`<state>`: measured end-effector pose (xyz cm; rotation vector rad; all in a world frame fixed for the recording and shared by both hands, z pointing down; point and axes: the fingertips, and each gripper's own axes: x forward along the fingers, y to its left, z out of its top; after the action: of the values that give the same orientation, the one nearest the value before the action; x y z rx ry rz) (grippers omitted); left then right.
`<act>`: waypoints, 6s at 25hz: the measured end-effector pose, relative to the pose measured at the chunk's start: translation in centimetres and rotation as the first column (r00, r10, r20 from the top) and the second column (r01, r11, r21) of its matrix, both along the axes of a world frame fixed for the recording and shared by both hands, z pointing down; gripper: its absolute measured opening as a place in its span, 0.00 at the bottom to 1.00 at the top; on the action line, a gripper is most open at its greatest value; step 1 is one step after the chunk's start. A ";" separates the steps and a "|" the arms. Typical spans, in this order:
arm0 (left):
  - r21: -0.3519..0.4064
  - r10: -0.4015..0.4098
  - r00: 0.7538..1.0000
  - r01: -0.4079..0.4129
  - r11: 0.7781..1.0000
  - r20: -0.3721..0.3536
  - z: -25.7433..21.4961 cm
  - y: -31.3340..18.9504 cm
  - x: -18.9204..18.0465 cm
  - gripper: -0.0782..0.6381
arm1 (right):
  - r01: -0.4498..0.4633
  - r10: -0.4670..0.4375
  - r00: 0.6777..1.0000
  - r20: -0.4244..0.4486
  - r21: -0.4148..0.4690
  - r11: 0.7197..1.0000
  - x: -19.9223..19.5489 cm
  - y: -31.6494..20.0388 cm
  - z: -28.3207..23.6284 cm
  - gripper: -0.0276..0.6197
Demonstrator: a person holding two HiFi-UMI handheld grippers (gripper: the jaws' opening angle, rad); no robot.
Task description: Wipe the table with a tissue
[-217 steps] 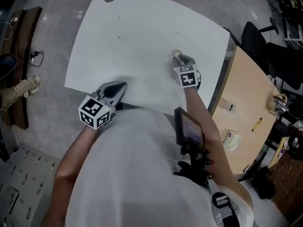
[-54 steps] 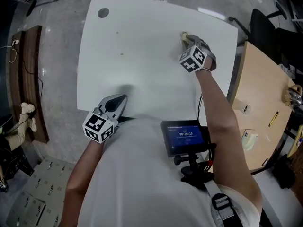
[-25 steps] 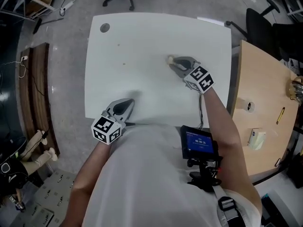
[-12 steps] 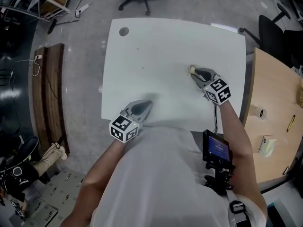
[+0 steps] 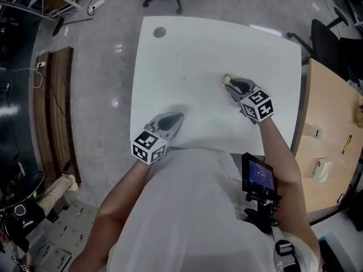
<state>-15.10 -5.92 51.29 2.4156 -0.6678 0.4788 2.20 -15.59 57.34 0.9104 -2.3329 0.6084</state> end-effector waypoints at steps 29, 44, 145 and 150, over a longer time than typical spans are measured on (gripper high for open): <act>-0.038 -0.085 0.996 0.084 0.996 -0.030 2.3 -1.0 -13.6 0.12 | 0.300 -0.190 0.718 -0.670 0.052 0.952 -12.0 -4.8 6.0 0.18; -0.042 -0.058 0.997 0.056 0.998 -0.041 2.4 -0.9 -13.6 0.12 | 0.504 -0.363 0.697 -0.619 0.062 0.862 -18.7 -0.7 6.0 0.17; 0.102 0.100 0.995 -0.096 0.990 -0.029 -1.3 7.7 2.6 0.12 | -0.264 0.226 0.954 0.199 0.192 0.945 5.1 19.6 -7.6 0.17; 0.115 0.117 0.993 -0.114 0.987 -0.023 -1.9 9.5 4.4 0.12 | -0.276 0.232 0.949 0.211 0.207 0.939 6.1 20.9 -8.2 0.17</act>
<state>-10.69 3.59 49.41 2.5739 -0.5582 0.4621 8.29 5.34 49.18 1.3332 -2.5100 0.5464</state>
